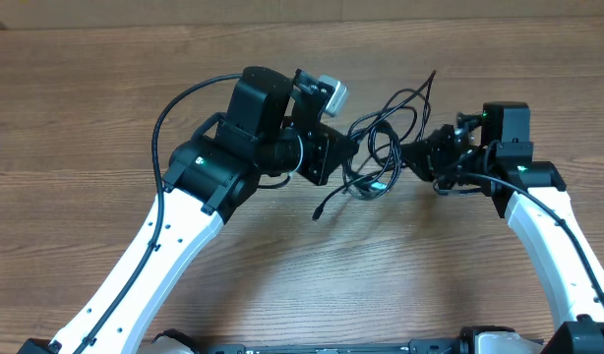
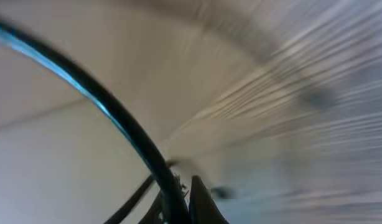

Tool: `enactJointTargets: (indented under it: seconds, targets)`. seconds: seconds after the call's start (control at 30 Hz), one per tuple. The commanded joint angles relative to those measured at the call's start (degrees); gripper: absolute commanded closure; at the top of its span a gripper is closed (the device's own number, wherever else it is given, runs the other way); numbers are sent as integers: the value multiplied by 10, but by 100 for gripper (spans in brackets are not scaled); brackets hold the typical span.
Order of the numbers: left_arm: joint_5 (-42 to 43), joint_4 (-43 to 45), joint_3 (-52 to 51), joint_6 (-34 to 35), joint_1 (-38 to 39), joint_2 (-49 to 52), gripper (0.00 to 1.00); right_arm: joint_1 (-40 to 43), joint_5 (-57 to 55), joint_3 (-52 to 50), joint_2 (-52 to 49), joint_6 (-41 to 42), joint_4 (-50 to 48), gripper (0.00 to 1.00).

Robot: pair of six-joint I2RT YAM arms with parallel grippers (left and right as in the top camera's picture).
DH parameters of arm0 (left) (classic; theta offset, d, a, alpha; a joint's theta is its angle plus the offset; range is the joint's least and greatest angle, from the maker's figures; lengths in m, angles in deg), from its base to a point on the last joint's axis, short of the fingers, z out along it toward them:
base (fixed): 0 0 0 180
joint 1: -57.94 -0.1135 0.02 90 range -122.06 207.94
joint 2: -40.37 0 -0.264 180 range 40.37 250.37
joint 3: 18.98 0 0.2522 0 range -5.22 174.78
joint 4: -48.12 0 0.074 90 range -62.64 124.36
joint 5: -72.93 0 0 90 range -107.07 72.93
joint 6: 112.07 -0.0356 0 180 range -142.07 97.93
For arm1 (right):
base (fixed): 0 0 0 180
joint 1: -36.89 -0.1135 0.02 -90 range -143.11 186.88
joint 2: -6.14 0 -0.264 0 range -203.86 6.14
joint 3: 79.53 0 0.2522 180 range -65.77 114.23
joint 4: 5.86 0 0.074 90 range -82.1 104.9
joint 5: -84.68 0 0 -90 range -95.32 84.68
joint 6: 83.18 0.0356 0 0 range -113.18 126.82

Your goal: Untangle cables

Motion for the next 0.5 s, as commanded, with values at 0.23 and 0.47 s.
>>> enactJointTargets:
  seconds: [0.23, 0.47]
  targets:
    - [-97, -102, 8, -122, -4, -14, 96, -1, -368, 9, 4, -53, 76, 96]
    - [-95, -147, 8, -173, -4, -14, 96, -1, -432, 9, 4, -53, 101, 96]
